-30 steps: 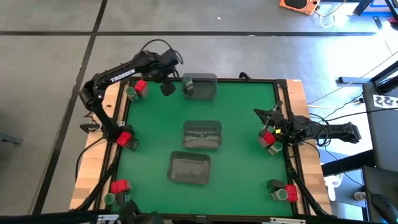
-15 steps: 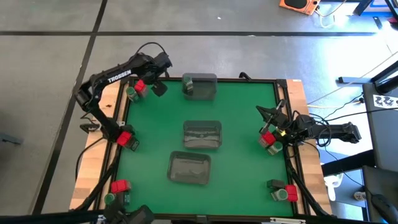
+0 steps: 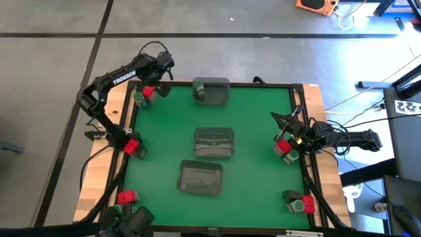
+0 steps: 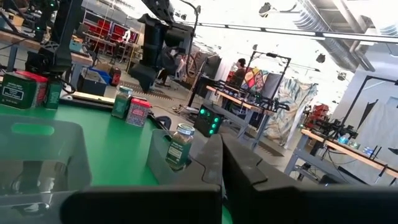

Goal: Sort spices by type
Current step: Put the red seasoning can into the middle gray bin

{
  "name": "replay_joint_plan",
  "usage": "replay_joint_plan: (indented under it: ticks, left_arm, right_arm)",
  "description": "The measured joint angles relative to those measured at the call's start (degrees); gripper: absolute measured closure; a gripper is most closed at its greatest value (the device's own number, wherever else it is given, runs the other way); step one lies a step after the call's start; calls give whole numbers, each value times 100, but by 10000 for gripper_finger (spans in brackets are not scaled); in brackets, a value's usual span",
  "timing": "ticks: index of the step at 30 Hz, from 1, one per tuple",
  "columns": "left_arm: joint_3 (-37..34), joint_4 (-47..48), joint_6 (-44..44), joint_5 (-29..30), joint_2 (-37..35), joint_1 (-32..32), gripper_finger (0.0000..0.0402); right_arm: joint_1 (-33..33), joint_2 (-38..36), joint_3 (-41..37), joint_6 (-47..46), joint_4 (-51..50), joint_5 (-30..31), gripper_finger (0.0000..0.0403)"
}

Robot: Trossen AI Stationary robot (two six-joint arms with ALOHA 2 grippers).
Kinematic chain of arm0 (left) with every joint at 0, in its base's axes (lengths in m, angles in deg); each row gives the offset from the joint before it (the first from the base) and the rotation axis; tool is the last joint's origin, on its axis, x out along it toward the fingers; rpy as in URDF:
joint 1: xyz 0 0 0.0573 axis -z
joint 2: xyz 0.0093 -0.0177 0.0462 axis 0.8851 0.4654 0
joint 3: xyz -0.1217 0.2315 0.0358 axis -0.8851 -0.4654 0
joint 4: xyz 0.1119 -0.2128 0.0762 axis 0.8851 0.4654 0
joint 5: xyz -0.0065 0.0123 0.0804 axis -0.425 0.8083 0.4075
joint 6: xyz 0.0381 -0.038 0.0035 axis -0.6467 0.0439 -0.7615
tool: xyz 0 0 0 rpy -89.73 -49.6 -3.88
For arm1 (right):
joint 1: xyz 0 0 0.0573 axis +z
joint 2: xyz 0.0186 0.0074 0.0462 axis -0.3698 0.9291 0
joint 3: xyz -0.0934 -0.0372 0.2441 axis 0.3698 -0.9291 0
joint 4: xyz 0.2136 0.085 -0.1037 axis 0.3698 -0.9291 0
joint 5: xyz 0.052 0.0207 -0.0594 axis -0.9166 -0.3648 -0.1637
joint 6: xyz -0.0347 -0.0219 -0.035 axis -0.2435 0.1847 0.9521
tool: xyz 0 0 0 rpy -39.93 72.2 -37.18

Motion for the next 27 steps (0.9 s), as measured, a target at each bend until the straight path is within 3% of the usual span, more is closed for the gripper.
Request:
replay_joint_plan:
  ticks: [8, 27]
  left_arm:
    - [-36, -337, 64, -248, 28, -361, 105]
    - [-175, -440, 426, 156, 765, -354, 107]
  right_arm:
    - [0, 0, 1, -1, 2, -4, 397]
    - [0, 0, 1, 1, -134, 0, 397]
